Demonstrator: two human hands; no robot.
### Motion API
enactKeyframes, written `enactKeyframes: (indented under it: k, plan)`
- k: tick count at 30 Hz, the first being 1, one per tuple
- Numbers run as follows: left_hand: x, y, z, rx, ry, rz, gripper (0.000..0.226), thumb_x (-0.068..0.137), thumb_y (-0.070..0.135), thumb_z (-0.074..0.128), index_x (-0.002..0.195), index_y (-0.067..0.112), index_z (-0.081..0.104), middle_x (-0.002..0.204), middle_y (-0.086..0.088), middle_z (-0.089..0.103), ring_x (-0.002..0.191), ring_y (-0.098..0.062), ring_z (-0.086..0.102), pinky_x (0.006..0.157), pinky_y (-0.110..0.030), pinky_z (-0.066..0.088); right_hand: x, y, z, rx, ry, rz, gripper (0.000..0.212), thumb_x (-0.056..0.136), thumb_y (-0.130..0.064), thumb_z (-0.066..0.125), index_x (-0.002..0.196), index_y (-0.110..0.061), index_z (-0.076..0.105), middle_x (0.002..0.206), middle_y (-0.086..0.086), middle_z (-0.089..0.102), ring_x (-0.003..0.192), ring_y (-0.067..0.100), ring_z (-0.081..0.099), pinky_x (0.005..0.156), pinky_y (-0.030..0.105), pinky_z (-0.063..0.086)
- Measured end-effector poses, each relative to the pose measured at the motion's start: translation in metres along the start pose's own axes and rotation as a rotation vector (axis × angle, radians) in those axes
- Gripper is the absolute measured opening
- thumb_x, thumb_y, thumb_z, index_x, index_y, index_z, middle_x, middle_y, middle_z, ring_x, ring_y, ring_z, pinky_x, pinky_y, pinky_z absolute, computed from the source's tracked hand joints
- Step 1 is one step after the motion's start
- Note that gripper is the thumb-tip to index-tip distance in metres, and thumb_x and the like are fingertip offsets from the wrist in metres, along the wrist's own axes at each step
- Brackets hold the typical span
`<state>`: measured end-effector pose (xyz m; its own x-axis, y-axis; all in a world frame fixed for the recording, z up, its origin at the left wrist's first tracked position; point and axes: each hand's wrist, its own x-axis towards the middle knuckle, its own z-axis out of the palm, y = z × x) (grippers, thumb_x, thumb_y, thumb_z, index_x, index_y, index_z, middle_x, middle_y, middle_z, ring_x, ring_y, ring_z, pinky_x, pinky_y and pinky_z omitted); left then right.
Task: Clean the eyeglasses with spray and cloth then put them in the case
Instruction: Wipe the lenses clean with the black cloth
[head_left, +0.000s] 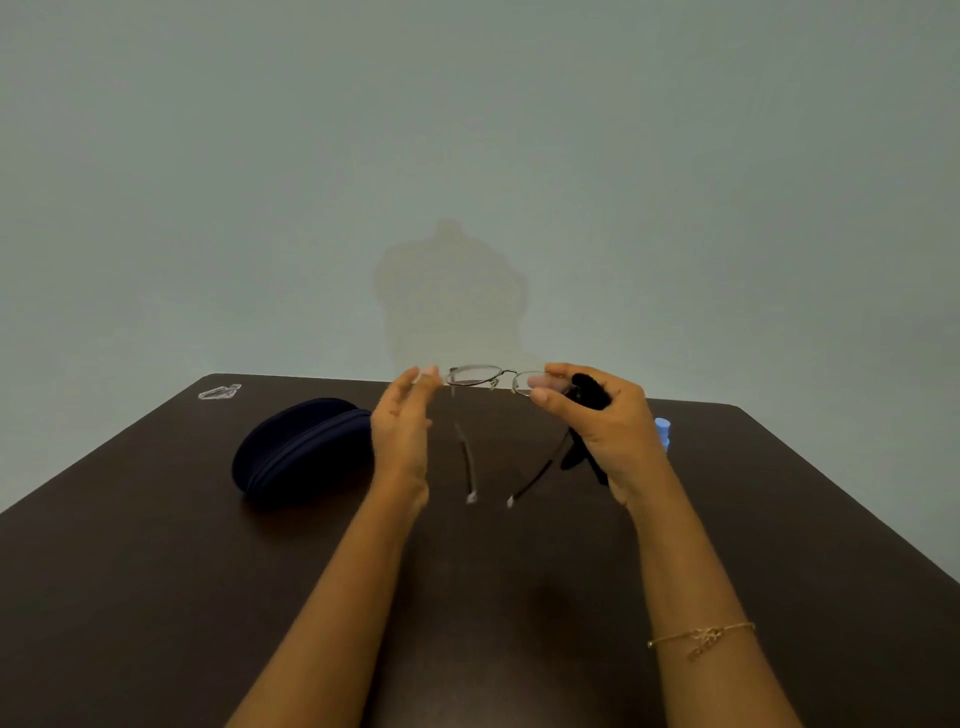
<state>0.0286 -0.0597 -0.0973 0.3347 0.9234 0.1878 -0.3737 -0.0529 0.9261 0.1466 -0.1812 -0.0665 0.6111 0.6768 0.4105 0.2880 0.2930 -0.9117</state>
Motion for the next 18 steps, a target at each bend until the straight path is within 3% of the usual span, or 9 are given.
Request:
enactKeyframes:
  k: [2, 3, 5, 7, 9, 11, 14, 18]
  plan:
    - [-0.004, 0.004, 0.012, -0.02, 0.305, -0.014, 0.023, 0.086, 0.039, 0.054, 0.086, 0.016, 0.06, 0.085, 0.0, 0.065, 0.077, -0.013, 0.056, 0.061, -0.02, 0.041, 0.001, 0.0, 0.007, -0.233, 0.056, -0.168, 0.035, 0.066, -0.018, 0.079, 0.098, -0.018, 0.067, 0.088, -0.009, 0.07, 0.086, 0.001, 0.063, 0.077, 0.004, 0.044]
    - [-0.006, 0.008, 0.018, -0.036, 0.325, -0.112, 0.027, 0.087, 0.041, 0.053, 0.076, 0.017, 0.057, 0.074, 0.001, 0.061, 0.067, -0.012, 0.054, 0.055, -0.021, 0.038, 0.001, 0.001, 0.011, -0.365, 0.082, -0.239, 0.04, 0.066, -0.021, 0.079, 0.104, -0.016, 0.066, 0.089, -0.011, 0.068, 0.087, 0.003, 0.058, 0.076, 0.001, 0.041]
    - [-0.013, 0.012, 0.031, -0.079, 0.103, -0.397, 0.038, 0.086, 0.047, 0.05, 0.075, 0.012, 0.058, 0.069, -0.001, 0.06, 0.06, -0.013, 0.055, 0.052, -0.024, 0.041, 0.0, 0.005, 0.018, -0.588, 0.103, -0.351, 0.048, 0.068, -0.023, 0.078, 0.113, -0.014, 0.063, 0.092, -0.012, 0.065, 0.087, 0.009, 0.048, 0.074, 0.004, 0.039]
    - [-0.021, 0.015, 0.039, -0.154, -0.132, -0.584, 0.049, 0.085, 0.053, 0.049, 0.083, 0.005, 0.059, 0.067, -0.005, 0.062, 0.055, -0.014, 0.059, 0.049, -0.025, 0.05, -0.005, 0.008, 0.026, -0.75, 0.105, -0.46, 0.047, 0.07, -0.019, 0.076, 0.114, -0.011, 0.062, 0.088, -0.018, 0.058, 0.086, 0.015, 0.047, 0.078, 0.021, 0.046]
    - [-0.022, 0.016, 0.04, -0.26, -0.208, -0.624, 0.053, 0.084, 0.051, 0.052, 0.093, -0.001, 0.059, 0.062, -0.007, 0.061, 0.042, -0.011, 0.057, 0.041, -0.021, 0.051, -0.01, 0.011, 0.032, -0.86, 0.106, -0.617, 0.043, 0.065, -0.013, 0.078, 0.106, -0.006, 0.066, 0.078, -0.02, 0.052, 0.074, 0.021, 0.05, 0.066, 0.039, 0.051]
    - [-0.02, 0.019, 0.039, -0.315, -0.215, -0.61, 0.049, 0.085, 0.045, 0.055, 0.103, -0.001, 0.057, 0.064, -0.007, 0.057, 0.034, -0.008, 0.054, 0.036, -0.017, 0.046, -0.012, 0.015, 0.038, -0.945, 0.081, -0.687, 0.046, 0.059, -0.014, 0.081, 0.102, -0.003, 0.067, 0.074, 0.0, 0.066, 0.067, 0.025, 0.054, 0.058, 0.039, 0.048]
    - [-0.017, 0.018, 0.033, -0.26, -0.191, -0.623, 0.04, 0.082, 0.039, 0.061, 0.093, 0.001, 0.056, 0.06, -0.005, 0.057, 0.04, -0.01, 0.055, 0.036, -0.019, 0.047, -0.011, 0.021, 0.041, -1.021, 0.006, -0.669, 0.048, 0.06, -0.017, 0.082, 0.104, -0.006, 0.067, 0.079, 0.006, 0.071, 0.069, 0.025, 0.054, 0.058, 0.038, 0.045]
    - [-0.015, 0.013, 0.029, -0.192, -0.157, -0.636, 0.04, 0.082, 0.043, 0.06, 0.085, 0.003, 0.054, 0.073, -0.007, 0.056, 0.06, -0.015, 0.055, 0.042, -0.021, 0.051, -0.011, 0.03, 0.037, -0.98, -0.081, -0.554, 0.058, 0.064, -0.015, 0.078, 0.118, -0.012, 0.06, 0.084, 0.01, 0.059, 0.075, 0.018, 0.042, 0.066, 0.035, 0.042]
